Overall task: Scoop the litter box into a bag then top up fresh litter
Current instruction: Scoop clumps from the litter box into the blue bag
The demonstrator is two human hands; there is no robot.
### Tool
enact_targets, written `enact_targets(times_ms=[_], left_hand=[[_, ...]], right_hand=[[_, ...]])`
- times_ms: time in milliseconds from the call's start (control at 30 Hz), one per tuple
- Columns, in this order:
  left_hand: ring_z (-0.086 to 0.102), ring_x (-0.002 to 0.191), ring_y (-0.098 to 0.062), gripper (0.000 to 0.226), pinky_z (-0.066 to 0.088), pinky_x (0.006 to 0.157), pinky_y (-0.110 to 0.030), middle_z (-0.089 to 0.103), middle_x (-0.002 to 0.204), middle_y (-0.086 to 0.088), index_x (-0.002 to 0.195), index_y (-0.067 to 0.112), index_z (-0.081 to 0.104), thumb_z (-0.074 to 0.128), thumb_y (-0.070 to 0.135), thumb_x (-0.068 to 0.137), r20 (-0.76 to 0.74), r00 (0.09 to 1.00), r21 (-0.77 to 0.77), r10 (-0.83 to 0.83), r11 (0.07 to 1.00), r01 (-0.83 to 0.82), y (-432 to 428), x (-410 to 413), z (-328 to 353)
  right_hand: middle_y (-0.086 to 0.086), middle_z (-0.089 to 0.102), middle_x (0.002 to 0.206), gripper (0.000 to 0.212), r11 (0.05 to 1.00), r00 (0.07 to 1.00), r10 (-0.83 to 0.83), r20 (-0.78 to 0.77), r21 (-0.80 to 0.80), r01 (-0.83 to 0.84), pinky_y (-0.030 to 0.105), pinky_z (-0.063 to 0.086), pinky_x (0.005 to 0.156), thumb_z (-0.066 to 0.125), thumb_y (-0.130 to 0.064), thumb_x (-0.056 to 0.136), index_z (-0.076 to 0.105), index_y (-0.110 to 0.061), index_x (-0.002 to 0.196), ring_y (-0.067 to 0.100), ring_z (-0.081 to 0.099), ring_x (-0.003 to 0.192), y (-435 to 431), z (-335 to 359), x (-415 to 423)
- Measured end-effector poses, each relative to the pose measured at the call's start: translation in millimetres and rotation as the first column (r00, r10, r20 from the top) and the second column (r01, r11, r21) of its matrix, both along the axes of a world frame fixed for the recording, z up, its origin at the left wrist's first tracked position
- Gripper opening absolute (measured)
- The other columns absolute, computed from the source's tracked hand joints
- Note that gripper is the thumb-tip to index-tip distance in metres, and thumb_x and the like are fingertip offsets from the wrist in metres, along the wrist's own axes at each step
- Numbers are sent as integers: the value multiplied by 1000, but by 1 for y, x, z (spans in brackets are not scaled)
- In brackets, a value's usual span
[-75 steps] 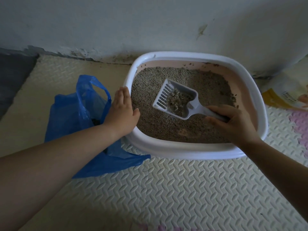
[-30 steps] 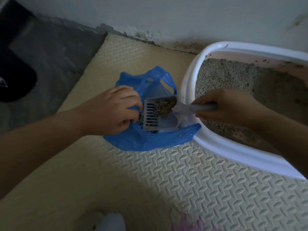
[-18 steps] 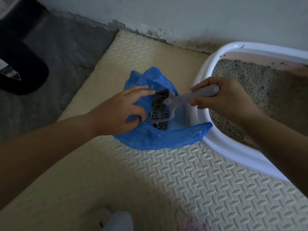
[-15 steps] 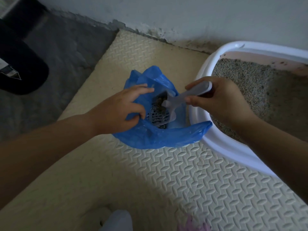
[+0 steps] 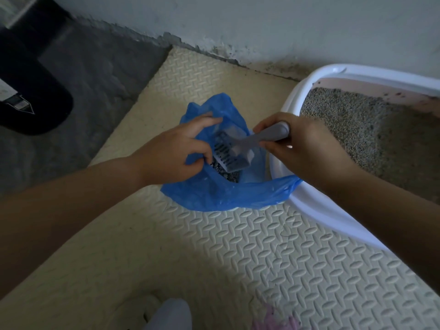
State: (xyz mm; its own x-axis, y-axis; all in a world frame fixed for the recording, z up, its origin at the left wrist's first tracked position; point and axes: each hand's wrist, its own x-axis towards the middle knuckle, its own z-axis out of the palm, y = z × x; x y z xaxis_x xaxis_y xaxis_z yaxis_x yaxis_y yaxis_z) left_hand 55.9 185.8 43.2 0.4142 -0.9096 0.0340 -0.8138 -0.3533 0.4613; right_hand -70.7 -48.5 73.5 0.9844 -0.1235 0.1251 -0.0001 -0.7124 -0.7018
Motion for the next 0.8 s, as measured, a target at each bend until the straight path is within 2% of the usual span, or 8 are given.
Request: enact_targets(times_ms=[133,200,233,333,433,533,633,800], left_hand=[[14,145,-7,13,30,111,-33,29,153,4,80,20,69,61,14,86,0,1000,-10,-6,1000,6,-1,-1,3],[15,146,-8,13,29,112,-35,30,153,3,82,20,70,61,12,86,5,1000,-11,-16,1000,17,-3,-1,3],[15,146,-8,13,29,113,-35,30,153,3,82,20,70,62,11,86,8,1000,-14,-18,1000,18,-5,-2,2],[16,145,-8,13,28,113,-34,31,153,4,85,21,69,60,12,87,26,1000,-40,-16,999,17,-10,-3,1],[24,143,-9,18,34,110,-37,33,151,5,93,24,68,50,21,88,80,997,-55,-22,998,26,-17,-5,0],[37,134,-9,26,37,104,-28,36,148,8,105,26,65,45,26,88,116,993,-73,-17,997,26,-30,-11,2],[39,127,-4,29,21,102,-6,41,144,8,113,24,63,48,24,89,108,994,-78,-36,996,44,-52,-22,5],[41,126,-8,41,25,101,-11,41,144,6,127,21,56,40,34,91,102,981,-5,-165,986,166,-98,-38,-5]], right_hand=[[-11,69,87,18,994,996,-84,-8,76,84,8,44,69,70,-14,83,68,-22,99,-2,61,80,-5,-1,-7],[-10,70,86,18,980,991,-116,-65,153,125,7,45,69,71,-12,82,69,-19,99,-3,63,77,-11,-3,-11],[-6,71,86,18,952,987,-129,-98,266,151,12,49,72,71,-10,82,68,-17,99,0,66,77,-16,-4,-13],[8,72,86,16,791,973,-159,-165,568,225,29,56,80,66,-2,84,66,-9,99,18,71,83,-36,-8,-22],[5,72,83,15,629,954,-221,-203,718,299,26,56,77,65,-4,81,64,-7,95,19,70,85,-58,-10,-39],[6,73,85,28,514,928,-277,-247,778,361,22,55,75,69,-18,68,64,-8,94,18,70,86,-83,-10,-60],[4,74,79,34,424,882,-354,-312,787,448,19,56,70,69,-20,63,62,-9,94,14,71,79,-112,-8,-81],[1,73,75,10,346,813,-473,-340,777,526,24,56,78,61,-9,81,63,-11,91,13,71,78,-160,-15,-112]])
